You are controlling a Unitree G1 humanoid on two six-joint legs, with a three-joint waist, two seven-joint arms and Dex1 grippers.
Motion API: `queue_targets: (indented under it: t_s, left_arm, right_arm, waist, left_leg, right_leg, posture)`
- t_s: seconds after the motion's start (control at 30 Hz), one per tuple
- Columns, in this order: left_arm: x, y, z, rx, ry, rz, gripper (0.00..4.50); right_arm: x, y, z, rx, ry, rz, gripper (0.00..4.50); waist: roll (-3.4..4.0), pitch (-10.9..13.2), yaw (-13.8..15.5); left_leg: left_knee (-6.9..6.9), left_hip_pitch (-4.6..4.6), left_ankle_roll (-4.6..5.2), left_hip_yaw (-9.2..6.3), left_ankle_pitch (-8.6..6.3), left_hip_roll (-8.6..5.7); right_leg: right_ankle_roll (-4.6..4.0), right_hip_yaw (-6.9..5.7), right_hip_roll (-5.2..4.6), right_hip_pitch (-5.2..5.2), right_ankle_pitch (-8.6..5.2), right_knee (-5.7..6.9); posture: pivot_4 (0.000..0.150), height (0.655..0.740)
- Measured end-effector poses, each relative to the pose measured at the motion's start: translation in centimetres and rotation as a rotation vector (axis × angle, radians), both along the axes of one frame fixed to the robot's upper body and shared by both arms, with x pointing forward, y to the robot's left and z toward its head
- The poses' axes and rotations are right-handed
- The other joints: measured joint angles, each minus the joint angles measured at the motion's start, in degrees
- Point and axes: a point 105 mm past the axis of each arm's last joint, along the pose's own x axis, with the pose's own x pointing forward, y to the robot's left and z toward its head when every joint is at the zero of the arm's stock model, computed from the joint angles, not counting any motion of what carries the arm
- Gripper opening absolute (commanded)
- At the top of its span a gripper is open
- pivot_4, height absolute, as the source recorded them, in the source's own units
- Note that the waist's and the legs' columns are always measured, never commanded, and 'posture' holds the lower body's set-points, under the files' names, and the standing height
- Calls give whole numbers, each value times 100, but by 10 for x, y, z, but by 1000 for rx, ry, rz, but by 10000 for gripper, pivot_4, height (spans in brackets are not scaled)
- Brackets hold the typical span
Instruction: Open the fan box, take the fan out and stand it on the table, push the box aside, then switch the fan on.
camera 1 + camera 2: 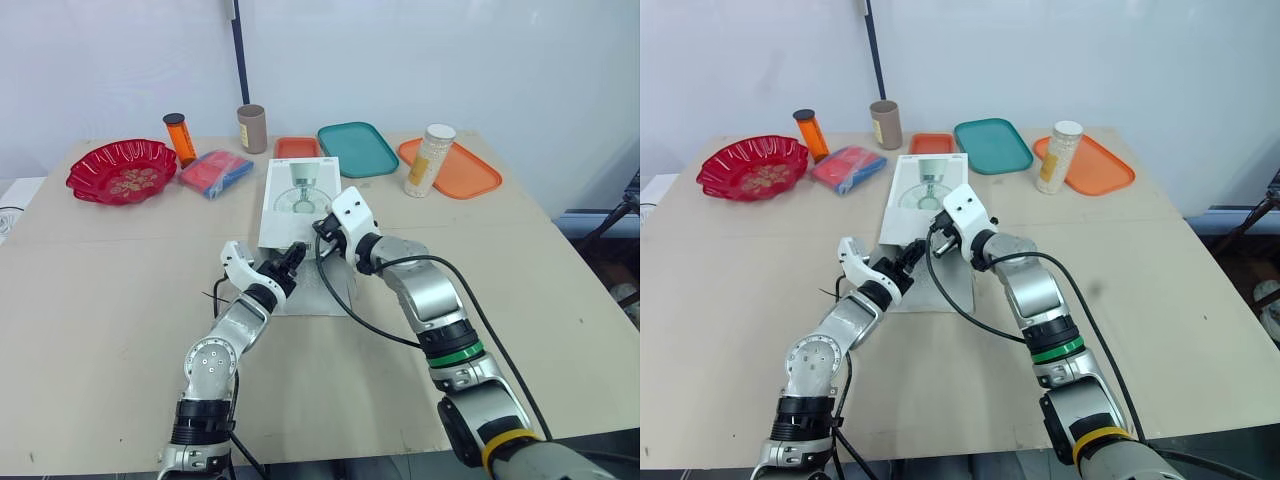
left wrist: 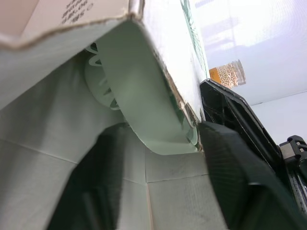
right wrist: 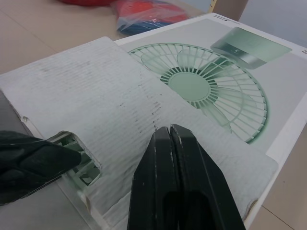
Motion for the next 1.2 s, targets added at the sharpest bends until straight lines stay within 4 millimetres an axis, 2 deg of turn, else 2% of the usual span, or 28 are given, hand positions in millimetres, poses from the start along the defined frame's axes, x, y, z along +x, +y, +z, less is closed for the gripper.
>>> queue_targets:
  t_s: [0.53, 0.77, 1.2]
  left_arm:
    - [-3, 2, -1, 2, 3, 0, 17344]
    - [-23, 15, 0, -10, 24, 16, 17344]
    - [-57, 21, -4, -24, 92, -1, 17344]
  right_arm:
    - [-1, 2, 1, -1, -5, 7, 0]
    - [-2, 5, 0, -7, -5, 18, 0]
    - [-4, 4, 3, -12, -16, 21, 0]
  waist:
    - [0, 0, -7]
    - [1, 1, -52]
    - [2, 1, -51]
  left_leg:
    - [0, 0, -1, 0, 0, 0]
    - [-6, 0, 0, -1, -2, 2]
    - [-6, 0, 2, -2, -2, 1]
  right_leg:
    - [1, 0, 0, -1, -1, -1]
    - [0, 1, 0, -5, -2, -2]
    - [2, 1, 0, -3, -6, -5]
  posture:
    - [1500, 7400]
    - [1500, 7400]
    - [1500, 7400]
